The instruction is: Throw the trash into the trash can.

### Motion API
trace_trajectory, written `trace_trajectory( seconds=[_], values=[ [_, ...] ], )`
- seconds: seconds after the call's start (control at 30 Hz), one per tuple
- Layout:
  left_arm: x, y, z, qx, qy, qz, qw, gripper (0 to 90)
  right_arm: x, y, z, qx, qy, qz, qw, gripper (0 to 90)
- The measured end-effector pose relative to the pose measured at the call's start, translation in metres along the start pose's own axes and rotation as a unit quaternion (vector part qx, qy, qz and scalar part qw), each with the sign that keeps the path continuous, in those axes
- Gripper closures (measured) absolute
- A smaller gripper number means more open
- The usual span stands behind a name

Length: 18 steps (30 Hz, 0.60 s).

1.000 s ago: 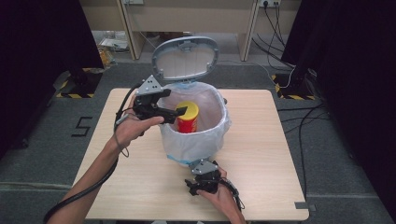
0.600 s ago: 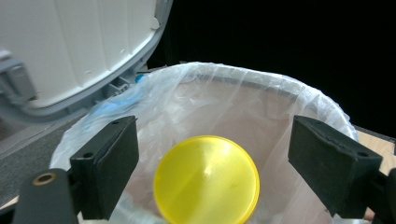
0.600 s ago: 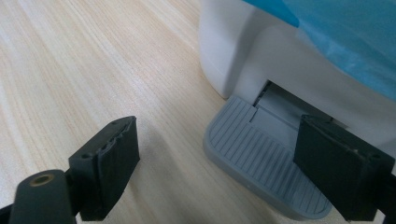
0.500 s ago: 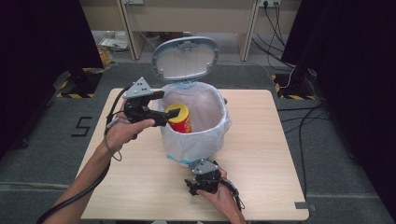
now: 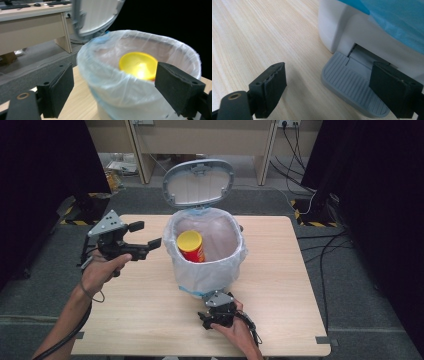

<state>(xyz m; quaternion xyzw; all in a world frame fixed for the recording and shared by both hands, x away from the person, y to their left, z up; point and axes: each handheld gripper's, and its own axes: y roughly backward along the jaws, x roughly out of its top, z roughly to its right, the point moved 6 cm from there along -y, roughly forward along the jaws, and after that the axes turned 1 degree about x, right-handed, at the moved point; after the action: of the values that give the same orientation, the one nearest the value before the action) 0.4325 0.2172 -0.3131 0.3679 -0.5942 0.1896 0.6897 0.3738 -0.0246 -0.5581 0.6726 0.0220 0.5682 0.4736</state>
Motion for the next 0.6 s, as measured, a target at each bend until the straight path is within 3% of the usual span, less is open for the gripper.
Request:
trace_trajectory(
  seconds=[0.2,0.33,0.6],
  values=[
    [-0.030,0.012,-0.014,0.015,0.024,0.007,0.9996,15.3,0.000,0.000,0.000,-0.001,0.002,0.000,1.0000,14.4],
    [-0.048,0.017,-0.021,0.027,0.026,0.003,0.9993,15.2,0.000,0.000,0.000,0.000,0.002,0.000,1.0000,14.4],
    [-0.064,0.021,-0.030,0.033,0.040,0.003,0.9986,15.2,0.000,0.000,0.000,0.000,0.002,0.000,1.0000,14.4]
  ],
)
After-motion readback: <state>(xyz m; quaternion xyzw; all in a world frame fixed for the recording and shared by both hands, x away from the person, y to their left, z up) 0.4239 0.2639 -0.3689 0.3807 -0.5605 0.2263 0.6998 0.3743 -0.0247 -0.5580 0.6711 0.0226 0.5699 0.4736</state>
